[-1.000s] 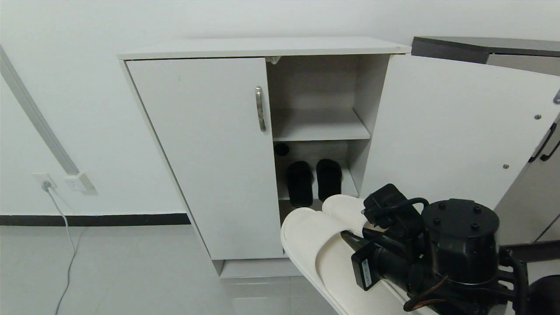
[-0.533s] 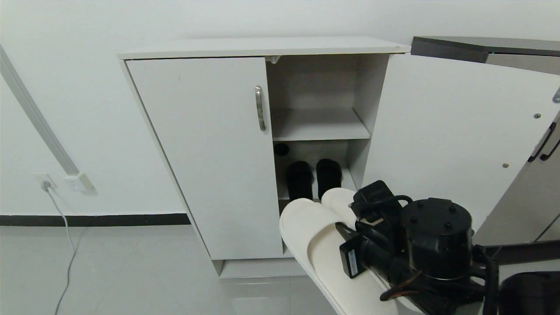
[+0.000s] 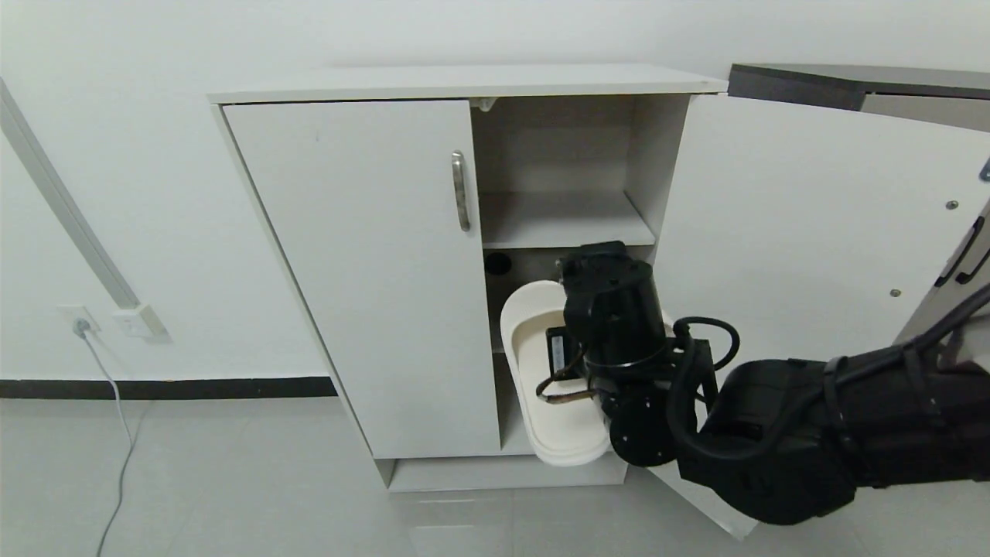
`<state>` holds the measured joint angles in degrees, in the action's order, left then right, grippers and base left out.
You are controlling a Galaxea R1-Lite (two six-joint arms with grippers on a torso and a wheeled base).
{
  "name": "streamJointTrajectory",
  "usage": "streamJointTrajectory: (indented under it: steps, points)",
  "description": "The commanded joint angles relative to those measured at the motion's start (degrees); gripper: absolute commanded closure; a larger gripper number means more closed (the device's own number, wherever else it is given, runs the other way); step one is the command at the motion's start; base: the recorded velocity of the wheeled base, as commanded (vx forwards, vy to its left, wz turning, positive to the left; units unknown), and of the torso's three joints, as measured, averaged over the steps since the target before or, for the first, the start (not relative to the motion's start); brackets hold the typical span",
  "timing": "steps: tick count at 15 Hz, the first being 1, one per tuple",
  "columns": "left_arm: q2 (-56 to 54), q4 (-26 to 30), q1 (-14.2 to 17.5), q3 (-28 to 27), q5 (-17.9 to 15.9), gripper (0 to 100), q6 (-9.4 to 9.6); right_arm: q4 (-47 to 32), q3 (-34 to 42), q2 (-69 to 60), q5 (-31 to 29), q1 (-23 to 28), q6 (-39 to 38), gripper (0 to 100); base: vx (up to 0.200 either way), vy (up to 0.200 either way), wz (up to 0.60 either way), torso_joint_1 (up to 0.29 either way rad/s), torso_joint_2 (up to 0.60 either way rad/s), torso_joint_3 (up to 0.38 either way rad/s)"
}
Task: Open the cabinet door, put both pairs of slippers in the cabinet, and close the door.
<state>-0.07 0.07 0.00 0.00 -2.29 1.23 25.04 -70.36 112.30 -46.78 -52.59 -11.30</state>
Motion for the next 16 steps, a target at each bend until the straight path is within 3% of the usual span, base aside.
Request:
streamJointTrajectory:
  steps: [1,9,16]
  points:
    - [0.1,0.0,0.0,0.0,0.0,100,0.00,-3.6,-7.3,-0.3,-1.6,0.5,-0.6,100,0.000,0.000,0.00,0.000,0.00,0.000]
    - [0.1,0.0,0.0,0.0,0.1,100,-0.44,-7.2,-9.7,-0.7,-1.5,1.3,-0.6,100,0.000,0.000,0.00,0.000,0.00,0.000]
    - [0.1,0.0,0.0,0.0,0.1,100,-0.44,-7.1,-8.7,-0.7,-1.5,1.3,-0.6,100,0.200,0.000,0.00,0.004,0.00,0.002]
